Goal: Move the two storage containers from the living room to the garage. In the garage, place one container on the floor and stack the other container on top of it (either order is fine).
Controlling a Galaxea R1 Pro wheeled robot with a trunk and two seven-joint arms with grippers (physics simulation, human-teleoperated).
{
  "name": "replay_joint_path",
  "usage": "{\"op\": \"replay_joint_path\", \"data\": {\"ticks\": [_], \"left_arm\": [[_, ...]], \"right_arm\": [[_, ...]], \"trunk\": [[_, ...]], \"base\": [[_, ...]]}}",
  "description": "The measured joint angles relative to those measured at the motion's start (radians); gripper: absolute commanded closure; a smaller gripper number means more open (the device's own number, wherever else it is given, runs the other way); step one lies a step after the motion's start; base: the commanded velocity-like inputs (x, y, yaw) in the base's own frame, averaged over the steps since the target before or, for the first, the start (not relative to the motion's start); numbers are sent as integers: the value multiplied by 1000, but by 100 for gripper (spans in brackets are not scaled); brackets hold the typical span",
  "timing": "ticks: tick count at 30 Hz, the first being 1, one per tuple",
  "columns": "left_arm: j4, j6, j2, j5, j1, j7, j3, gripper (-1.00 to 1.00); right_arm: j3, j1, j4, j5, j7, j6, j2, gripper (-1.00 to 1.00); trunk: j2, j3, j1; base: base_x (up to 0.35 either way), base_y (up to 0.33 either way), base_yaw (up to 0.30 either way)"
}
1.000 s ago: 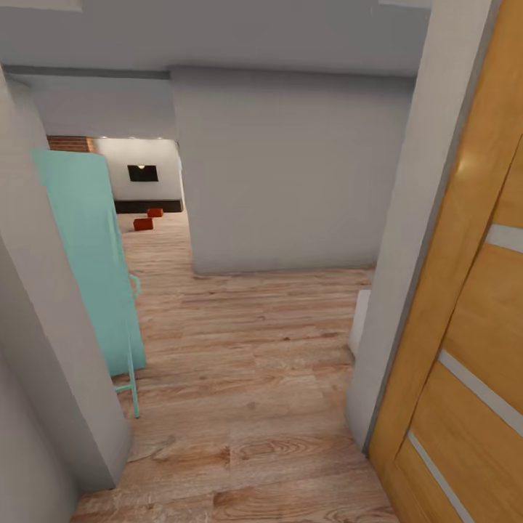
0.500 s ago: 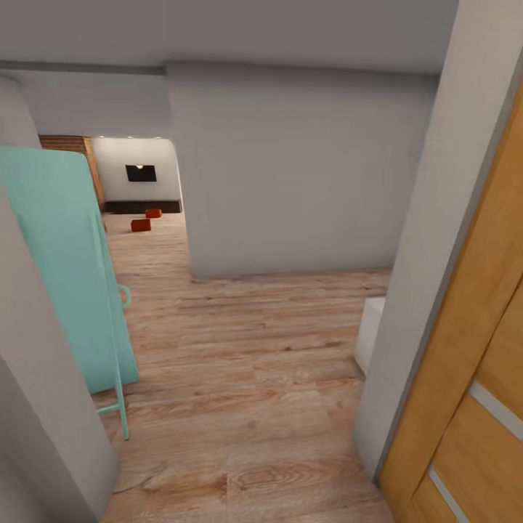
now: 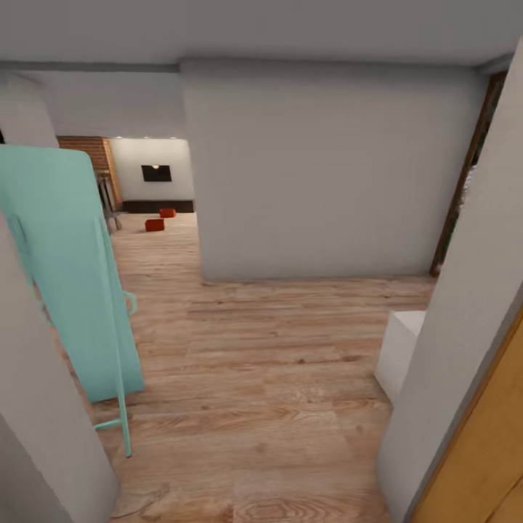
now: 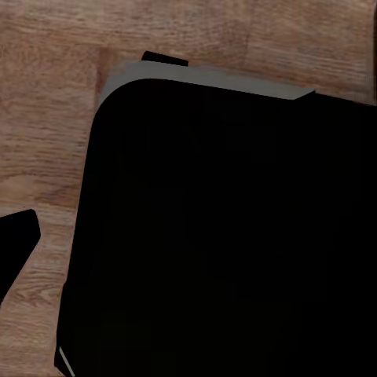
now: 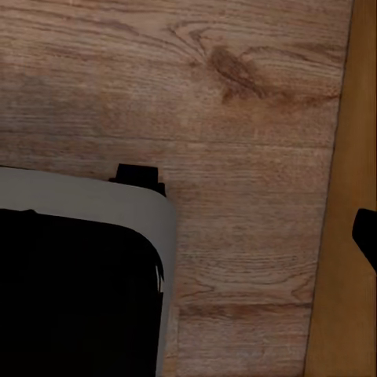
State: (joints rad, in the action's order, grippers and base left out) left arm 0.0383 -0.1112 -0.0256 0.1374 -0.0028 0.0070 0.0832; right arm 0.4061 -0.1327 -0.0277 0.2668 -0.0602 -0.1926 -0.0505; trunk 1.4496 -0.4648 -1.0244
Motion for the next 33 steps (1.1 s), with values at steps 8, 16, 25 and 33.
{"op": "replay_joint_path", "data": {"ticks": [8, 16, 25, 33], "left_arm": [[0, 0, 0, 0, 0, 0, 0, -100], [0, 0, 0, 0, 0, 0, 0, -100], [0, 0, 0, 0, 0, 0, 0, -100], [0, 0, 0, 1, 0, 0, 0, -100]], "right_arm": [[1, 0, 0, -1, 3, -1, -3, -100], [1, -1, 0, -2, 5, -1, -7, -100], [1, 0, 0, -2, 5, -1, -4, -100], [1, 0, 0, -1, 5, -2, -7, -100]], "trunk": [[0, 0, 0], [0, 0, 0], [0, 0, 0], [0, 0, 0]], "base": [[325, 0, 12], [325, 0, 1], [325, 0, 0], [325, 0, 0]]}}
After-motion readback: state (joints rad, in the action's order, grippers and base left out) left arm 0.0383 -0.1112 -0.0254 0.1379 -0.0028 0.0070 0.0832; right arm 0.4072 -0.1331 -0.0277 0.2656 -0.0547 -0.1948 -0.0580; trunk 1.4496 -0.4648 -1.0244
